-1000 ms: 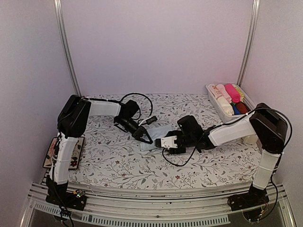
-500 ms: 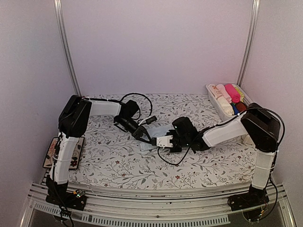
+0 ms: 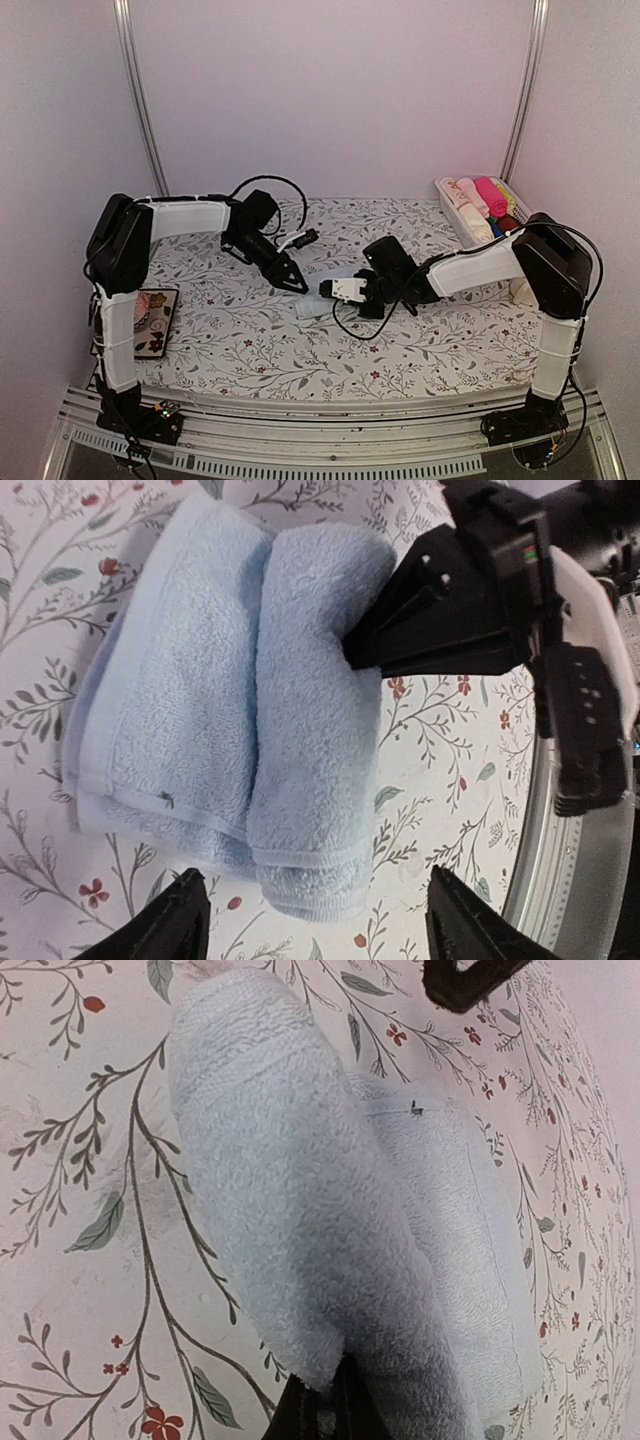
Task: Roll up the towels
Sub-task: Roll the towel at the center of the board.
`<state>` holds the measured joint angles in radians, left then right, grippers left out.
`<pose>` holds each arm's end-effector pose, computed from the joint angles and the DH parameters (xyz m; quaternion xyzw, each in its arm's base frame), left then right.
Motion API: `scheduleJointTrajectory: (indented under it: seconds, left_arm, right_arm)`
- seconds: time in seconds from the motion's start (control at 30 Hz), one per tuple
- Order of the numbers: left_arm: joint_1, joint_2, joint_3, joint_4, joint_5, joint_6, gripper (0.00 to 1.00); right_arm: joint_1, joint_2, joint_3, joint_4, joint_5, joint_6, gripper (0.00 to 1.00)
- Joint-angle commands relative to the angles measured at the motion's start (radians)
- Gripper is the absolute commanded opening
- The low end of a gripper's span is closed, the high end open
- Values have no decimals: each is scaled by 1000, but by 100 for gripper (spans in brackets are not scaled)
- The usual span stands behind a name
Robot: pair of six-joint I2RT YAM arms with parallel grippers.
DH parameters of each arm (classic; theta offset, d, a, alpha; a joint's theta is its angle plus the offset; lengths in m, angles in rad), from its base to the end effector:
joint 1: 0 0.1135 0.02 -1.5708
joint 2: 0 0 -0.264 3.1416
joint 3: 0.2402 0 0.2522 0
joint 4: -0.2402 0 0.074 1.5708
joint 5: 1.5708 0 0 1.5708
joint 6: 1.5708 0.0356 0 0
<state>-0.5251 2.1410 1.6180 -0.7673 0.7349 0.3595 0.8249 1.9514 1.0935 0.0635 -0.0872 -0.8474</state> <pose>0.3623 -0.2375 0.1689 0.4409 0.8137 -0.3653 0.1006 0.2694 0.2962 0.1344 -0.6973 0.6076 0.0361 0.3786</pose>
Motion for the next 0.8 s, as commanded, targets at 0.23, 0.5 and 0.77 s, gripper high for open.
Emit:
scheduleJointTrajectory:
  seconds: [0.23,0.5,0.77]
  left_arm:
    - [-56,-394,-366,365,-181,58,79]
    - [-187,-454,-506,490,-308,137,79]
    - [-272,-423,-536,536,-377,146,78]
  right_arm:
    - [-62,97,265,-581,-422,151,4]
    - [-82,201,418,-786,-526,213,6]
    - [-110,248,510,-845,-526,258,6]
